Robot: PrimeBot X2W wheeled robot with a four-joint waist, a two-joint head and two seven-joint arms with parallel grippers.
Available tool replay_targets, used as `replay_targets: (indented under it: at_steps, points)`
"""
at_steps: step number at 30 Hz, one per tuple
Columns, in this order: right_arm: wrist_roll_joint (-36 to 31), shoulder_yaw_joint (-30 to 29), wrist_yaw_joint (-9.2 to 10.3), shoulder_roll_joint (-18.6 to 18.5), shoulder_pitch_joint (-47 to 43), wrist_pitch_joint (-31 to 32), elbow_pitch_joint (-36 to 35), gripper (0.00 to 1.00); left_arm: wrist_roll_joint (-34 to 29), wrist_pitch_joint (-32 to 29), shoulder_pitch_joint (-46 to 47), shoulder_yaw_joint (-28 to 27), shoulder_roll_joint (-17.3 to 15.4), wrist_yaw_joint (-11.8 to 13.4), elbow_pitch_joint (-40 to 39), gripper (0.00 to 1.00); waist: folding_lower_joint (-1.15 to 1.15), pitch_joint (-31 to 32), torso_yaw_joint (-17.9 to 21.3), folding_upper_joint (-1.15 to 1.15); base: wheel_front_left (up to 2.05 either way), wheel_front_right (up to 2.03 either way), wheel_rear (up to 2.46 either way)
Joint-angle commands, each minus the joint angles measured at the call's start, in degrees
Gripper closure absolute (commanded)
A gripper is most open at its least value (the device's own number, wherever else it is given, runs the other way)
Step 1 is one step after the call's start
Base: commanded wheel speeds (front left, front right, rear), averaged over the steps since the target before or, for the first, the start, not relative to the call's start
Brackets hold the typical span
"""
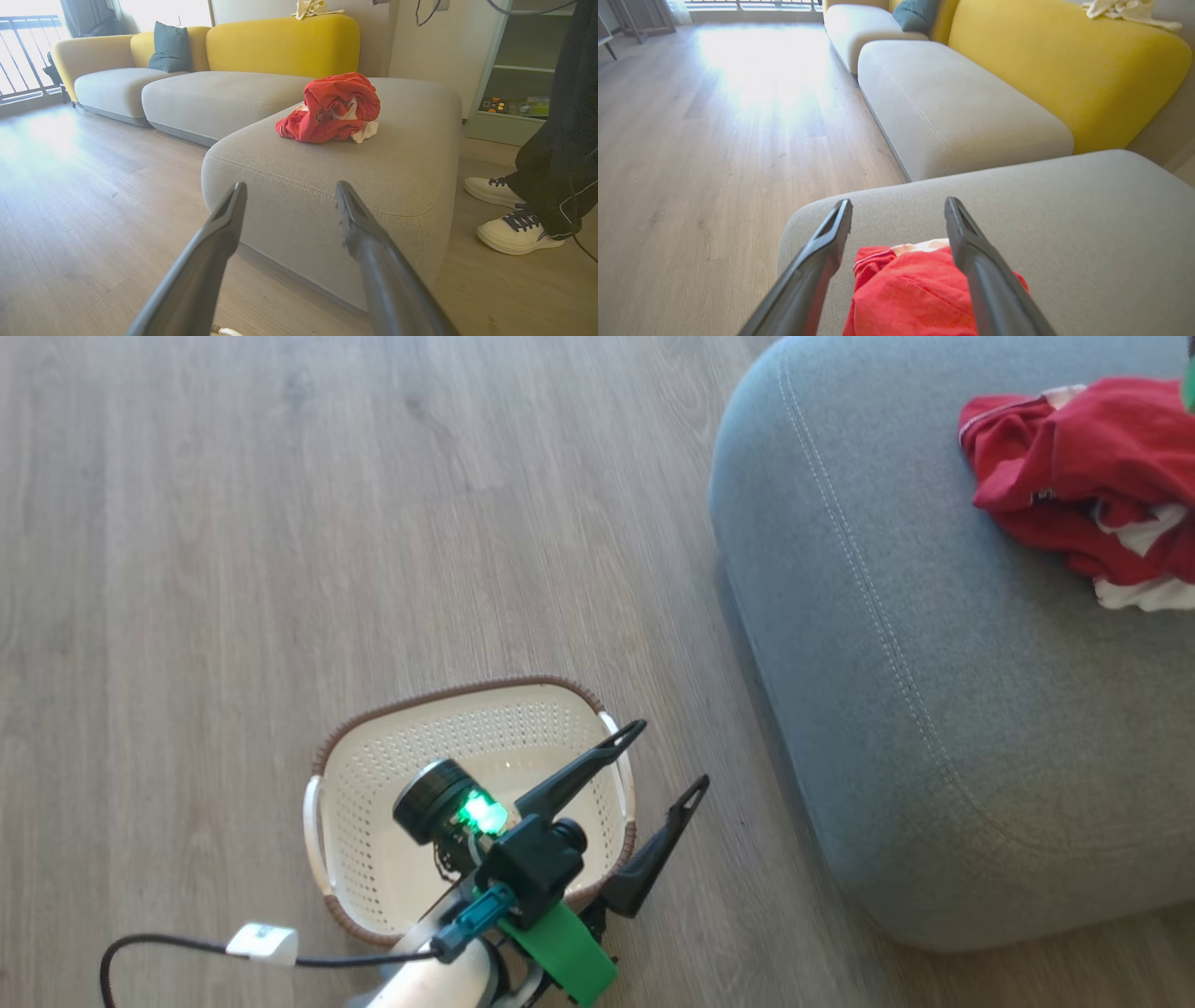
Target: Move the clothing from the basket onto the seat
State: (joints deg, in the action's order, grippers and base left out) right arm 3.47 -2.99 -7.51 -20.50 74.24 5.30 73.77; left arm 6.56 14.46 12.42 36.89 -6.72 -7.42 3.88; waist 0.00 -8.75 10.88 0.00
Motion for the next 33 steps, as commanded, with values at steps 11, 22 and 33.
replay_targets:
  at_steps: [11,22,33]
  points:
    - [23.96,19.25,0.02,-4.32,-18.25,-10.75,-27.87,0.0,1.77,0.54,-2.27,-8.12,2.05,-0.07,-2.85,0.0,0.0,4.3,-4.23,0.0,0.0,0.0,0.0]
    - [28.25,18.99,0.02,-6.79,-35.31,-20.16,-46.99,0.0,0.18,0.54,-5.33,-21.76,3.56,1.49,-2.86,0.0,0.0,7.14,-9.34,0.0,0.0,0.0,0.0]
    - [17.88,13.48,0.02,3.03,-54.46,-20.29,-62.26,0.0,1.34,0.54,-8.11,-32.31,3.82,6.75,-5.04,0.0,0.0,9.37,-14.12,0.0,0.0,0.0,0.0]
